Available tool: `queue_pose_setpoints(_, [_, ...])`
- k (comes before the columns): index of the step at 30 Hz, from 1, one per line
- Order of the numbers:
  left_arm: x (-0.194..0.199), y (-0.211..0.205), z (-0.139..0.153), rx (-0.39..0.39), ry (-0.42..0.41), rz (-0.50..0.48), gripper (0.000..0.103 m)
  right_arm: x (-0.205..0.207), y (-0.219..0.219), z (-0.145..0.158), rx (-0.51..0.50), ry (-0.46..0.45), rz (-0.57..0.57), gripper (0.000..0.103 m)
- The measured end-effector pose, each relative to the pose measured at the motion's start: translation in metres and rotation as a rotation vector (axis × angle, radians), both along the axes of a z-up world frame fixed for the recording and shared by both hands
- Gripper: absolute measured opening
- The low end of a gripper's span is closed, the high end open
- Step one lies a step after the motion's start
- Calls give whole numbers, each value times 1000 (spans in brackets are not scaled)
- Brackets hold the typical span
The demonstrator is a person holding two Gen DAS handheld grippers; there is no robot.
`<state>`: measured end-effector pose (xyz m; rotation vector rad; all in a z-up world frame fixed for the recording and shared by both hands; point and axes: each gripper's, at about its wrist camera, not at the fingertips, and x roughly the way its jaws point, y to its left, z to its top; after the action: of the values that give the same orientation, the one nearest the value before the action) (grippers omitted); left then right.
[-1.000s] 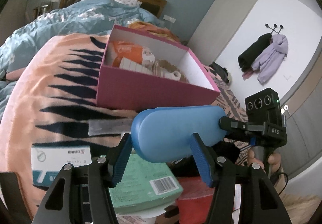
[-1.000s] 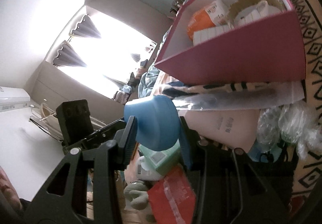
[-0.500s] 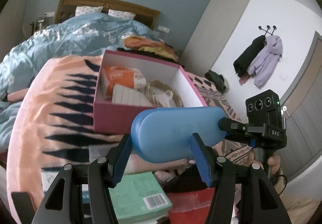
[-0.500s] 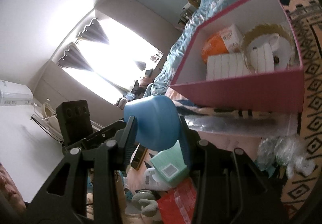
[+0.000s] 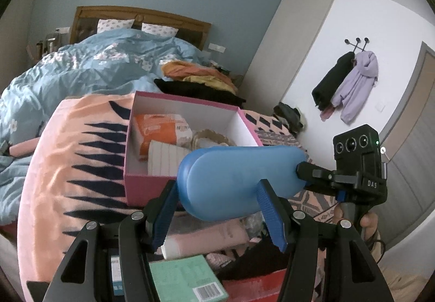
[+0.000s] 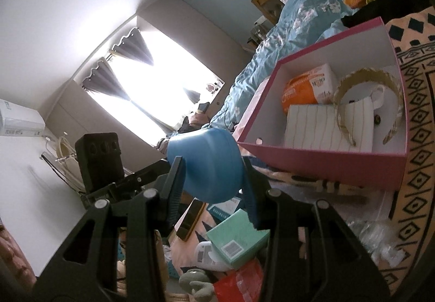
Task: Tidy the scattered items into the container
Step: 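Carry the blue case above the pink box with the right gripper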
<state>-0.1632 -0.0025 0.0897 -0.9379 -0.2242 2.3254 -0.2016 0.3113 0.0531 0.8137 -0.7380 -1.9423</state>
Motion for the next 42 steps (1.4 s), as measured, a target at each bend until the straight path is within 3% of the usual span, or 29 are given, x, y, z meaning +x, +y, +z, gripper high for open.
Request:
queue_pose_setpoints(19, [-32,8,12,2,-6,3,61,-25,4,9,-10,-3,-19,43])
queue_pose_setpoints(42, [-70,14,2,4,-61,19,61,-59,9,-1,-17,-51,-39,43])
